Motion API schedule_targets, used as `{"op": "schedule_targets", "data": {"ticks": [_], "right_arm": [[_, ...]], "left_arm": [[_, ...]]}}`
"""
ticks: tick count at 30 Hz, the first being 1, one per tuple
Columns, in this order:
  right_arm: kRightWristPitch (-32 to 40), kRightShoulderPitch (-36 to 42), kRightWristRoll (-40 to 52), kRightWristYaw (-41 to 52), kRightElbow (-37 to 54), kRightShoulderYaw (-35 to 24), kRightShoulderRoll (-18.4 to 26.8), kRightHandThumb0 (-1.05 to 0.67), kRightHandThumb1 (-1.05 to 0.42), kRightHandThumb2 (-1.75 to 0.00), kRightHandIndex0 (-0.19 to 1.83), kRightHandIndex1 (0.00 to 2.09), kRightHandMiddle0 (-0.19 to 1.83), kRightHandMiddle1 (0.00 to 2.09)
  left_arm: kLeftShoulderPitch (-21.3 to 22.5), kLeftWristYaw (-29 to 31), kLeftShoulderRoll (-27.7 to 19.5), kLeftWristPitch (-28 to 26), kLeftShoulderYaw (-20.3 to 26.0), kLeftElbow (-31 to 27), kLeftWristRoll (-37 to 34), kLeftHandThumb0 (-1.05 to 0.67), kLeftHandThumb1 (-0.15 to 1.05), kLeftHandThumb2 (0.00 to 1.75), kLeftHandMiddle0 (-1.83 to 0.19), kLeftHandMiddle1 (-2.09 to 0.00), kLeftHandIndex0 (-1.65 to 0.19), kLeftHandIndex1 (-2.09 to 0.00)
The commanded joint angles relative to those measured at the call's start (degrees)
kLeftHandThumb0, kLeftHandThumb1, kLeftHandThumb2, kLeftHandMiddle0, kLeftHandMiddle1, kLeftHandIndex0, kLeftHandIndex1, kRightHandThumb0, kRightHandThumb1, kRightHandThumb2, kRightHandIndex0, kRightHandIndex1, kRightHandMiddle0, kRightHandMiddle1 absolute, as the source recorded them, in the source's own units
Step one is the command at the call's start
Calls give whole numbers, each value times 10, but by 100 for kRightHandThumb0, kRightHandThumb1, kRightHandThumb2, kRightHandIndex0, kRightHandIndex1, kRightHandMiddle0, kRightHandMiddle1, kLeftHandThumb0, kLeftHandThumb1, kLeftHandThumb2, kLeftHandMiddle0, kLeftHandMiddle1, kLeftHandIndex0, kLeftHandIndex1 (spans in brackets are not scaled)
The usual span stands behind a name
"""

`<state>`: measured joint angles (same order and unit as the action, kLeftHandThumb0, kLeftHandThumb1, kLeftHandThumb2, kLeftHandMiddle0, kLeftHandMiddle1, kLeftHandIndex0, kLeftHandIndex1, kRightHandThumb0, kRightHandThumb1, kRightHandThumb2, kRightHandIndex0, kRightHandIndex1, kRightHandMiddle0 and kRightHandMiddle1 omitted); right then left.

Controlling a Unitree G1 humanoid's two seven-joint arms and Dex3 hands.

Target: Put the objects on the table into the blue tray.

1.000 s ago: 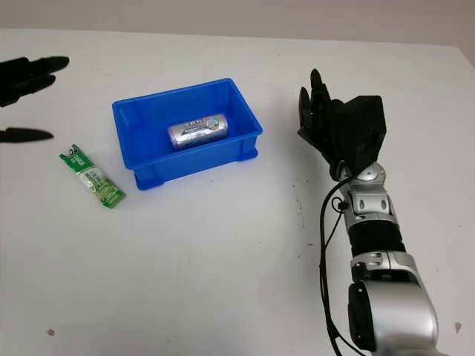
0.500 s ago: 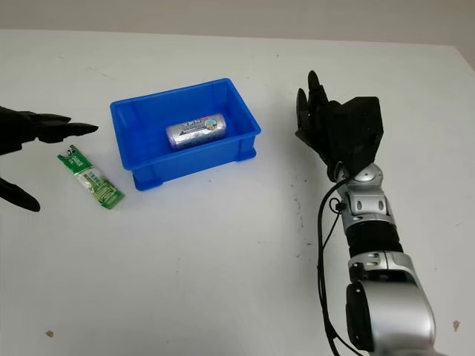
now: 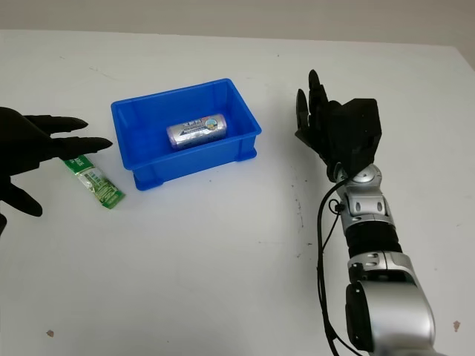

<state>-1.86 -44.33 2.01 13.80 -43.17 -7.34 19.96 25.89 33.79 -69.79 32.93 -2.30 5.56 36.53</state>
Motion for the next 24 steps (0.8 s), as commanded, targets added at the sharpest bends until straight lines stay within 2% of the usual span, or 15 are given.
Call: {"op": "schedule_targets", "data": {"ticks": [1, 7, 20, 23, 24], "right_arm": [[-1, -4, 5, 4, -1, -3, 4, -74, -105, -81, -19, 0, -19, 0], [13, -1, 14, 8, 11, -7, 4, -74, -105, -81, -19, 0, -19, 0], [24, 14, 22, 2, 33, -11, 2, -73, -105, -80, -19, 0, -19, 0], [29, 15, 23, 0, 38, -10, 0, -73, -105, -81, -19, 0, -19, 0], [26, 15, 23, 1, 38, -10, 0, -73, -105, -81, -19, 0, -19, 0]], "left_arm": [[14, -16, 9, 11, -13, 4, 13, -54, 87, 6, -6, -5, -10, -6], [29, -40, 30, 33, -36, 25, 34, -53, 88, 6, -7, -6, -11, -7], [61, -53, 47, 54, -85, 52, 98, -55, 87, 5, -12, -7, -16, -8], [66, -80, 51, 62, -95, 62, 122, -52, 87, 5, -16, -8, -19, -9], [68, -117, 54, 74, -99, 71, 142, -47, 88, 6, -20, -9, -23, -11]]}}
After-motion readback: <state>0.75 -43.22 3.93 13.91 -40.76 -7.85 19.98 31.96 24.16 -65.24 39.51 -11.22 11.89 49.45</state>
